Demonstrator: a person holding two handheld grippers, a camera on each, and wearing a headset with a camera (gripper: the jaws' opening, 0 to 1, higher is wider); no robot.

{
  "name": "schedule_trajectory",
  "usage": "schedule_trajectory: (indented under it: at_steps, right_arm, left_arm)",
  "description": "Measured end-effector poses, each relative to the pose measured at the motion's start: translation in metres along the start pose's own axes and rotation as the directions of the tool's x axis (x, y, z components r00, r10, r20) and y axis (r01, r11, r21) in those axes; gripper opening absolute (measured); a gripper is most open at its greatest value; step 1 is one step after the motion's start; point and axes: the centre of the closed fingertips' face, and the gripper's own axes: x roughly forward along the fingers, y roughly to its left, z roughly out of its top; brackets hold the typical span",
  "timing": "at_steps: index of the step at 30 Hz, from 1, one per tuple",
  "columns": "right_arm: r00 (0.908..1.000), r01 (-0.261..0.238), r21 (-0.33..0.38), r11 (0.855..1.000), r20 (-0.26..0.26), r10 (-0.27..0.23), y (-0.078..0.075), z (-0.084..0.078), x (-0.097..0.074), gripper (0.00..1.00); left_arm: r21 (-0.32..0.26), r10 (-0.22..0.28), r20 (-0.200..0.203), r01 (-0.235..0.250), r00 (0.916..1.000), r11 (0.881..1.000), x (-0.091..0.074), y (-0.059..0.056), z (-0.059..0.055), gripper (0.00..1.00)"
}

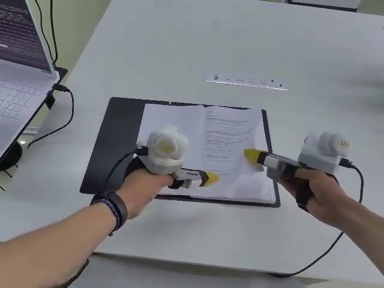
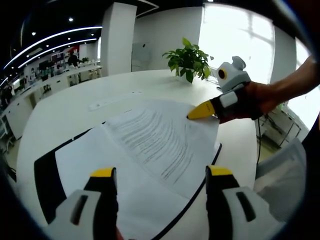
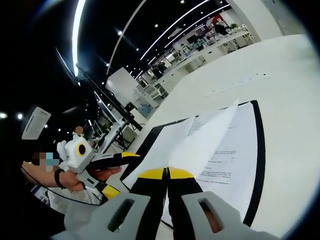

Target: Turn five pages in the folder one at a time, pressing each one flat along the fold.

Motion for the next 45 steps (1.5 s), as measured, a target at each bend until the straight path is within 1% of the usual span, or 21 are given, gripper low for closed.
schedule_trajectory:
  at_steps: [1, 7, 10, 15, 20, 24, 25, 27, 31, 35, 38, 40, 45]
  right_arm:
    - [1.0000, -0.007, -0.003, 1.000, 0.002, 0.007, 0.003, 0.001, 0.003, 0.00]
    - [0.9992, -0.039, -0.027, 0.999, -0.001, 0.039, 0.018, 0.005, 0.016, 0.00]
    - [0.9982, -0.060, -0.036, 0.998, -0.002, 0.060, 0.027, 0.007, 0.024, 0.00]
    - [0.9960, -0.089, -0.055, 0.995, -0.018, 0.088, 0.041, 0.007, 0.035, 0.00]
    - [0.9919, -0.124, -0.068, 0.990, -0.038, 0.121, 0.058, 0.003, 0.049, 0.00]
    - [0.9869, -0.155, -0.079, 0.985, -0.057, 0.151, 0.072, -0.001, 0.060, 0.00]
    - [0.9847, -0.167, -0.083, 0.982, -0.063, 0.162, 0.076, -0.002, 0.064, 0.00]
    - [0.9827, -0.178, -0.084, 0.981, -0.069, 0.172, 0.081, -0.003, 0.069, 0.00]
    - [0.9768, -0.204, -0.088, 0.975, -0.084, 0.197, 0.094, -0.007, 0.080, 0.00]
    - [0.9726, -0.218, -0.090, 0.972, -0.101, 0.209, 0.101, -0.013, 0.091, 0.00]
    - [0.9686, -0.233, -0.083, 0.969, -0.108, 0.224, 0.109, -0.017, 0.100, 0.00]
    - [0.9652, -0.245, -0.082, 0.966, -0.115, 0.235, 0.114, -0.020, 0.106, 0.00]
    - [0.9582, -0.265, -0.076, 0.961, -0.133, 0.253, 0.124, -0.027, 0.121, 0.00]
  left_arm:
    - [-0.007, 0.006, 0.009, -0.006, 0.9999, 1.000, -0.004, 0.003, 0.000, 0.72]
    - [-0.016, 0.030, 0.025, -0.029, 0.9993, 0.999, -0.023, 0.017, -0.004, 0.72]
    - [-0.023, 0.047, 0.032, -0.046, 0.9984, 0.999, -0.035, 0.028, -0.007, 0.73]
    - [-0.033, 0.075, 0.044, -0.074, 0.9962, 0.997, -0.052, 0.041, -0.012, 0.74]
    - [-0.057, 0.111, 0.064, -0.107, 0.9918, 0.993, -0.073, 0.054, -0.017, 0.74]
    - [-0.073, 0.134, 0.071, -0.129, 0.9885, 0.989, -0.084, 0.062, -0.022, 0.74]
    - [-0.085, 0.144, 0.073, -0.138, 0.9868, 0.987, -0.088, 0.065, -0.024, 0.74]
    - [-0.105, 0.153, 0.083, -0.144, 0.9847, 0.984, -0.093, 0.067, -0.024, 0.75]
    - [-0.117, 0.171, 0.095, -0.159, 0.9808, 0.980, -0.103, 0.070, -0.028, 0.75]
    - [-0.130, 0.183, 0.092, -0.171, 0.9787, 0.977, -0.109, 0.074, -0.035, 0.74]
    - [-0.147, 0.199, 0.091, -0.184, 0.9758, 0.972, -0.116, 0.078, -0.041, 0.74]
    - [-0.156, 0.208, 0.094, -0.192, 0.9736, 0.969, -0.121, 0.080, -0.042, 0.75]
    - [-0.155, 0.221, 0.097, -0.205, 0.9704, 0.966, -0.131, 0.081, -0.046, 0.75]
